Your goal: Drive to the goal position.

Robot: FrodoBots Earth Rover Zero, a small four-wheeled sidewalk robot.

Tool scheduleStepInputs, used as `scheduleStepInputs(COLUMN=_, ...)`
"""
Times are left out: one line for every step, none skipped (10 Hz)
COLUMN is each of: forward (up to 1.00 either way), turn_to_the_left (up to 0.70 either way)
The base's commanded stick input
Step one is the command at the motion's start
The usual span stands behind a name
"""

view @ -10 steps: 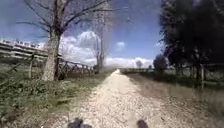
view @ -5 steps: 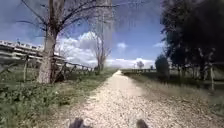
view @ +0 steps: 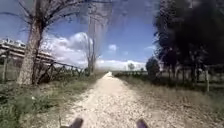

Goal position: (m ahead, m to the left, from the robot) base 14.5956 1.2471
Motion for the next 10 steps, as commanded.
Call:
scheduleStepInputs(forward=0.7, turn_to_the_left=0.0)
scheduleStepInputs(forward=0.7, turn_to_the_left=0.0)
scheduleStepInputs(forward=0.7, turn_to_the_left=0.0)
scheduleStepInputs(forward=0.7, turn_to_the_left=0.0)
scheduleStepInputs(forward=0.7, turn_to_the_left=0.0)
scheduleStepInputs(forward=0.7, turn_to_the_left=0.0)
scheduleStepInputs(forward=0.7, turn_to_the_left=0.0)
scheduleStepInputs(forward=0.7, turn_to_the_left=0.0)
scheduleStepInputs(forward=0.7, turn_to_the_left=0.0)
scheduleStepInputs(forward=0.7, turn_to_the_left=0.0)
